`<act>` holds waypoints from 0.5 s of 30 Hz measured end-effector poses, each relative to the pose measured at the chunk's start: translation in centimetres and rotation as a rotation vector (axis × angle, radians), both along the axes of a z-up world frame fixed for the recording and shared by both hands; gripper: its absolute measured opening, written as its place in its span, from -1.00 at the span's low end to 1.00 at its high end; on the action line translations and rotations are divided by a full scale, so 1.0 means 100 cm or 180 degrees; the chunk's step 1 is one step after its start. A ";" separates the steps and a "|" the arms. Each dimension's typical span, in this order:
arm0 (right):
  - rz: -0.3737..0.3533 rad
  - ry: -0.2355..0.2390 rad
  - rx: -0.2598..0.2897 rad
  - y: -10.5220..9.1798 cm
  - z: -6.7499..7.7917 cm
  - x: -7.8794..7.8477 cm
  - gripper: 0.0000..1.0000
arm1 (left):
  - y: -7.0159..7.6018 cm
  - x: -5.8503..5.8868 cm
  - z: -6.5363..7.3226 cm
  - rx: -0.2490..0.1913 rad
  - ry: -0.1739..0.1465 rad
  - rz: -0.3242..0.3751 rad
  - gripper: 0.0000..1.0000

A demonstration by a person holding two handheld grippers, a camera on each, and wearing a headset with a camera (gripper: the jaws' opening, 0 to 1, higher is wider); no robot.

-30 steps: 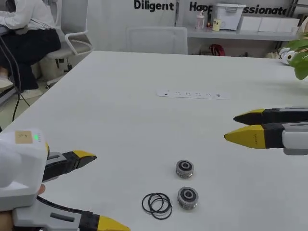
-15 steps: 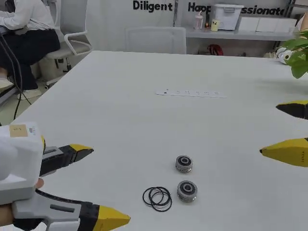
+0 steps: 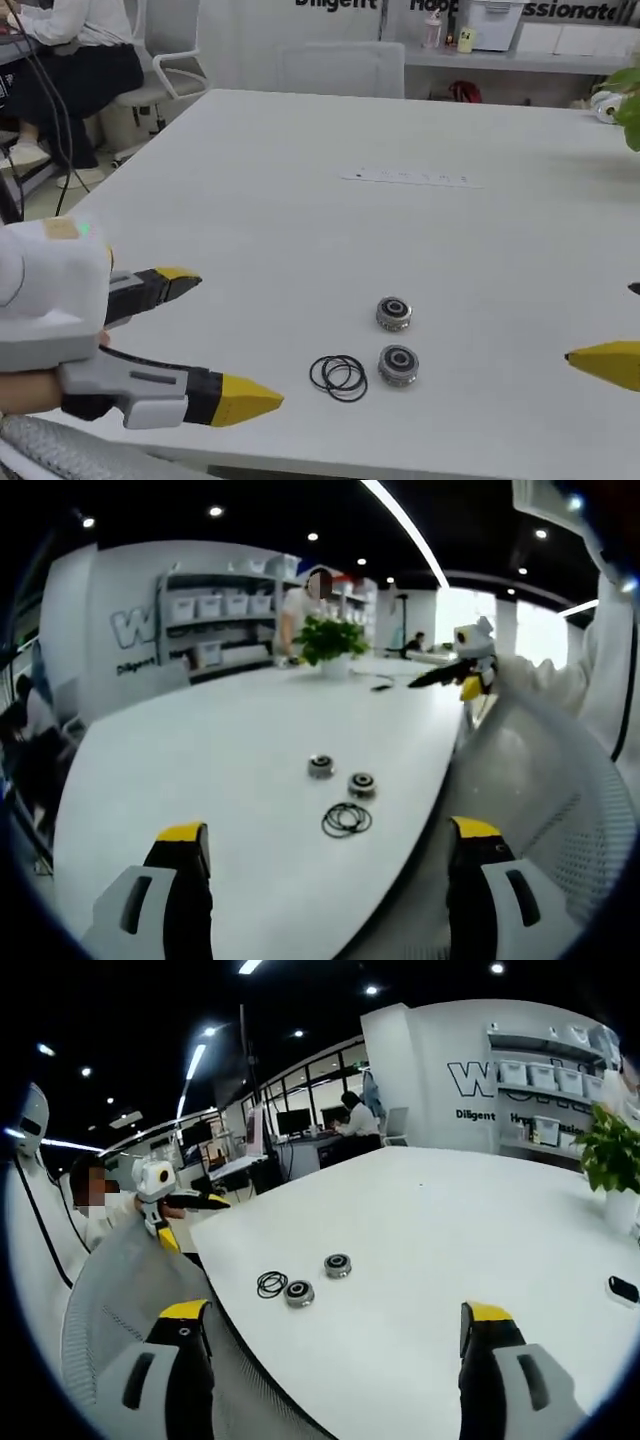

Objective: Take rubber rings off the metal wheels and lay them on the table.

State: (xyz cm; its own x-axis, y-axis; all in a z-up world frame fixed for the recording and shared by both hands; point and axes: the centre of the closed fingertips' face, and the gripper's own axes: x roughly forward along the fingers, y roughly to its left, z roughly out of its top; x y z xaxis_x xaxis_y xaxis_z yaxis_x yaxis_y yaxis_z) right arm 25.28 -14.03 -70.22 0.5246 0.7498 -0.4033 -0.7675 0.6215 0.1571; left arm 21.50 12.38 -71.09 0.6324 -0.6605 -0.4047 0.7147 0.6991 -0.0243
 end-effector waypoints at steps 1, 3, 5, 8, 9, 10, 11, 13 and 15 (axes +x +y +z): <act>0.0013 0.0096 -0.0050 -0.001 -0.010 -0.003 1.00 | 0.001 0.000 -0.001 0.0000 0.0006 0.0020 1.00; 0.0037 0.0261 -0.0137 0.000 -0.026 -0.009 1.00 | 0.002 0.002 0.000 -0.0057 0.0015 0.0075 1.00; 0.0066 0.0313 -0.0185 0.003 -0.035 -0.014 1.00 | 0.003 0.001 -0.001 -0.0093 0.0043 0.0093 1.00; 0.0107 0.0468 -0.0197 0.006 -0.042 -0.020 1.00 | 0.005 0.003 -0.001 -0.0136 0.0053 0.0146 1.00; 0.0081 0.0467 -0.0162 0.005 -0.039 -0.019 1.00 | 0.005 0.003 -0.001 -0.0151 0.0061 0.0163 1.00; 0.0047 0.0445 -0.0140 0.004 -0.038 -0.018 1.00 | 0.005 0.003 -0.001 -0.0153 0.0071 0.0166 1.00; -0.0001 0.0431 -0.0141 0.002 -0.036 -0.016 1.00 | 0.005 0.003 -0.002 -0.0159 0.0084 0.0171 1.00; -0.0010 0.0435 -0.0168 0.001 -0.038 -0.018 1.00 | 0.004 0.002 -0.003 -0.0145 0.0106 0.0161 1.00; -0.0008 0.0498 -0.0163 0.001 -0.040 -0.021 1.00 | 0.003 0.001 -0.004 -0.0133 0.0106 0.0154 1.00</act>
State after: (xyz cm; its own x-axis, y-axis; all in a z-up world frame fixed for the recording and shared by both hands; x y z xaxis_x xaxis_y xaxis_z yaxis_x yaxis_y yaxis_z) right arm 23.21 -13.95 -74.22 0.4542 0.7249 -0.5179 -0.7346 0.6336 0.2427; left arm 21.57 12.71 -71.47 0.6507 -0.6463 -0.3987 0.6784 0.7306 -0.0772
